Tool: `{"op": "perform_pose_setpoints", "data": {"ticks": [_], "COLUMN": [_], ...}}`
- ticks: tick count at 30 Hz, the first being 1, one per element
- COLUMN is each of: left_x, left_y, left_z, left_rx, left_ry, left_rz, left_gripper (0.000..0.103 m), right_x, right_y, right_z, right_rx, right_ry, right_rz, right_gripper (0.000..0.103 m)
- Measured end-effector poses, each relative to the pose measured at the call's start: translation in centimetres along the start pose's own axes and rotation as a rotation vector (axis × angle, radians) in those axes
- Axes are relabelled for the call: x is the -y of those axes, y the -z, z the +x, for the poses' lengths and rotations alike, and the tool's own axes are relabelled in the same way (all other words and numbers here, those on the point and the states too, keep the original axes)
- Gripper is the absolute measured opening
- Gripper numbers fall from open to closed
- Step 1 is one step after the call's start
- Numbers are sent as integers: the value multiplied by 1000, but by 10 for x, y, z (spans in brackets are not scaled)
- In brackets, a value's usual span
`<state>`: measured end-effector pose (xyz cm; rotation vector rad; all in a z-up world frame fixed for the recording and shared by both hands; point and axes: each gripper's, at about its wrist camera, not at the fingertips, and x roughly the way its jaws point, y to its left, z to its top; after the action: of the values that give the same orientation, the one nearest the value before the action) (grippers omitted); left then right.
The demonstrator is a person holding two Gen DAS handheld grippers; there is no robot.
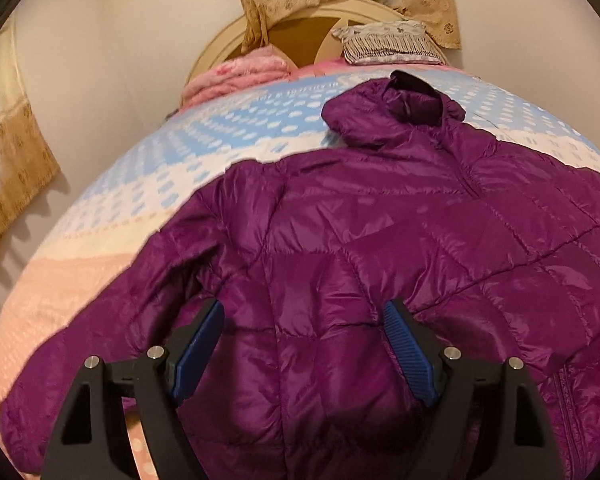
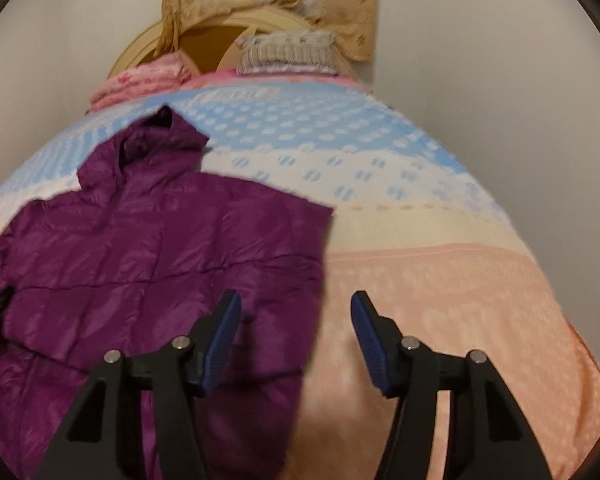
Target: Fold large clothes
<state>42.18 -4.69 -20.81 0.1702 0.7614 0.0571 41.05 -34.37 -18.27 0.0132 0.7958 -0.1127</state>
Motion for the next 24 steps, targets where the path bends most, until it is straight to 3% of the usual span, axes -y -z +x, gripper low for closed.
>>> {"op": "perform_pose_setpoints", "data": {"ticks": [3, 9, 19, 22, 24], "left_x": [-5, -16, -16, -22, -33], "left_y": [2, 5, 6, 4, 0], "left_z": [8, 25, 17, 7, -8], "left_rx": [-30, -103, -67, -59, -9], "left_ry": [22, 96, 61, 52, 79], "left_rz": [-21, -91, -86, -112, -154], "left_gripper": [84, 94, 95, 95, 95], "right_x": [-14, -14, -8, 6, 18], "right_y": [19, 23, 20, 16, 8], "right_z": [14, 17, 14, -8, -25], "right_rx": [-29, -53, -59, -1, 47], "right_ry": [28, 56, 37, -15, -36], "right_rz": [-16, -27, 2, 78, 132], "right_gripper": [59, 62, 66, 66, 66]}}
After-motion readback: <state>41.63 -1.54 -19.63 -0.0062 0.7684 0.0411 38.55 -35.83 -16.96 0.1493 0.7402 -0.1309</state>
